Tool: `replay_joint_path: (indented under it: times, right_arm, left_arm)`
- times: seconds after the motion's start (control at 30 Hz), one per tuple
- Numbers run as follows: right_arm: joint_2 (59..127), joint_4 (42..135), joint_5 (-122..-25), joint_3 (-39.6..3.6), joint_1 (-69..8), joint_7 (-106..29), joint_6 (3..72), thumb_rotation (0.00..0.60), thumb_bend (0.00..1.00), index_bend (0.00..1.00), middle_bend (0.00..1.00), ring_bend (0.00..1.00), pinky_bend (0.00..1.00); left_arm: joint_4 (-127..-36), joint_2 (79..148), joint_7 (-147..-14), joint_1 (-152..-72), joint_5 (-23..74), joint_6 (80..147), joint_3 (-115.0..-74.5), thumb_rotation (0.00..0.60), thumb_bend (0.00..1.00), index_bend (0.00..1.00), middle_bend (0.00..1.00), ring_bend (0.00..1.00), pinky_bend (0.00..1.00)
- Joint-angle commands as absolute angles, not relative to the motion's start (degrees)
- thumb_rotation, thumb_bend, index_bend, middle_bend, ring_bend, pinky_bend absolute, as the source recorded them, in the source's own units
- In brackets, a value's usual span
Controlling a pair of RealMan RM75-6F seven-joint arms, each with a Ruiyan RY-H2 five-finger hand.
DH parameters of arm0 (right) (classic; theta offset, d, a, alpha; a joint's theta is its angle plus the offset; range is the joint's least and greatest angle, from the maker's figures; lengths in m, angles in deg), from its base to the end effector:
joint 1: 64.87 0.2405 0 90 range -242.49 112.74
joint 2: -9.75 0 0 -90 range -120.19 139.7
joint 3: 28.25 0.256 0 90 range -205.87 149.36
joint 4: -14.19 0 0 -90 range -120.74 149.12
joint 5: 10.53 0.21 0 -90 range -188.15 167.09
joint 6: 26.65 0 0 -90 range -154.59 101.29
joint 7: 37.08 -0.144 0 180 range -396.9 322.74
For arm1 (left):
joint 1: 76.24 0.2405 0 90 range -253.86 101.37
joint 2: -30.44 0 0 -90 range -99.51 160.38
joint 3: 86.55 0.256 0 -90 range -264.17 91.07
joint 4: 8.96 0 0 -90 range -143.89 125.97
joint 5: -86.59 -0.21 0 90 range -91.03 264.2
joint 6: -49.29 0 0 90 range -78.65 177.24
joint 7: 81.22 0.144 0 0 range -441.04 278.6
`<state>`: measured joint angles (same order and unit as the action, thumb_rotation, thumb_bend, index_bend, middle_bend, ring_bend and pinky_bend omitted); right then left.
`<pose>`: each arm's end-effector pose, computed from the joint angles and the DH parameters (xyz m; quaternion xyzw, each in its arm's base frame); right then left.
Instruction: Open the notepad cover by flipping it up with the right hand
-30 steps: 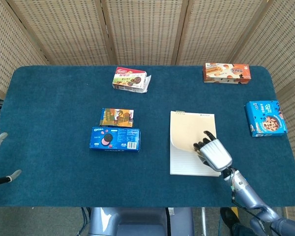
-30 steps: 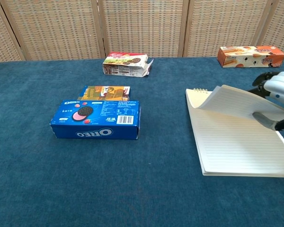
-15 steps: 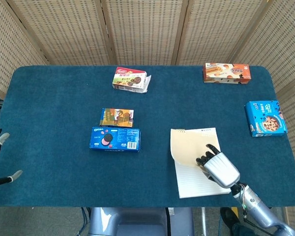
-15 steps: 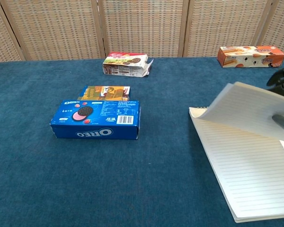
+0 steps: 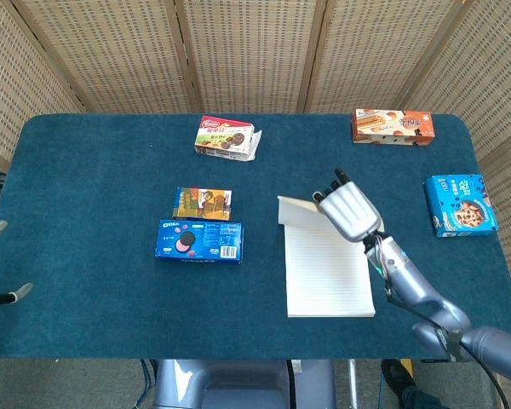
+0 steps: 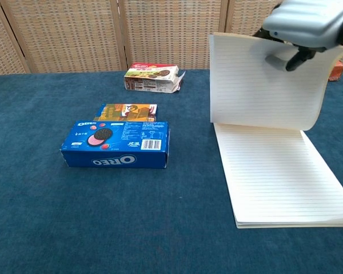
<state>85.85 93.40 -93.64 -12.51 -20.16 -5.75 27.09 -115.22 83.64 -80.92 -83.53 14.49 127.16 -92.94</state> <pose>-0.1331 -0.3976 0.0804 0.7937 -0.0536 0.3196 0.5148 -0.2971 0.1995 0.1972 -0.5377 -0.4630 -0.3633 0.6037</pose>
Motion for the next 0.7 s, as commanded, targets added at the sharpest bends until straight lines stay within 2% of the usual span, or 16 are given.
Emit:
replay_joint_path:
  times: [0.03, 0.17, 0.23, 0.27, 0.3, 0.37, 0.4, 0.53, 0.7]
  right_arm:
    - [90.7, 80.3, -87.7, -8.1, -10.8, 0.6, 19.5, 0.600, 0.67, 0.66, 0.65, 0.53, 0.24]
    - [93.7, 71.9, -86.3, -7.7, -7.2, 1.7, 17.3, 0.600, 0.67, 0.66, 0.64, 0.51, 0.24]
    - [95.7, 67.3, -85.0, -7.3, -5.6, 1.8, 16.0, 0.600, 0.60, 0.55, 0.49, 0.37, 0.22]
    - [96.9, 64.7, -83.9, -7.1, -4.8, 1.9, 14.8, 0.600, 0.45, 0.37, 0.30, 0.22, 0.18]
    - [98.4, 61.4, -82.3, -6.8, -3.7, 2.2, 13.1, 0.600, 0.25, 0.18, 0.13, 0.09, 0.11]
    - [101.6, 54.5, -77.3, -6.4, -2.0, 5.0, 8.5, 0.600, 0.03, 0.00, 0.00, 0.00, 0.02]
    - [103.2, 51.6, -74.7, -5.9, -1.5, 6.5, 7.0, 0.600, 0.00, 0.00, 0.00, 0.00, 0.00]
    - [107.9, 44.3, -69.8, -5.0, -0.3, 6.3, 5.1, 0.600, 0.00, 0.00, 0.00, 0.00, 0.00]
    - [109.6, 41.0, -71.3, -5.6, -0.5, 0.5, 8.7, 0.600, 0.00, 0.00, 0.00, 0.00, 0.00]
  left_arm:
    - [-114.0, 83.8, -81.2, -85.0, 17.7, 124.8, -94.3, 0.600, 0.00, 0.00, 0.00, 0.00, 0.00]
    - [-113.2, 84.0, -81.0, -85.6, 19.9, 123.5, -94.8, 0.600, 0.00, 0.00, 0.00, 0.00, 0.00]
    - [-112.8, 84.3, -80.6, -86.0, 20.8, 122.8, -95.0, 0.600, 0.00, 0.00, 0.00, 0.00, 0.00]
    - [-112.6, 84.4, -80.3, -86.2, 21.2, 122.5, -95.1, 0.600, 0.00, 0.00, 0.00, 0.00, 0.00]
    - [-112.4, 84.6, -80.0, -86.5, 21.7, 122.2, -95.2, 0.600, 0.00, 0.00, 0.00, 0.00, 0.00]
    - [-111.6, 85.3, -79.6, -87.0, 21.8, 122.3, -95.5, 0.600, 0.00, 0.00, 0.00, 0.00, 0.00]
    - [-111.0, 85.8, -79.6, -87.2, 21.7, 122.4, -95.7, 0.600, 0.00, 0.00, 0.00, 0.00, 0.00]
    - [-109.7, 86.8, -79.0, -87.8, 22.2, 121.8, -95.7, 0.600, 0.00, 0.00, 0.00, 0.00, 0.00]
    - [-109.2, 87.3, -78.4, -88.3, 22.7, 121.4, -95.9, 0.600, 0.00, 0.00, 0.00, 0.00, 0.00]
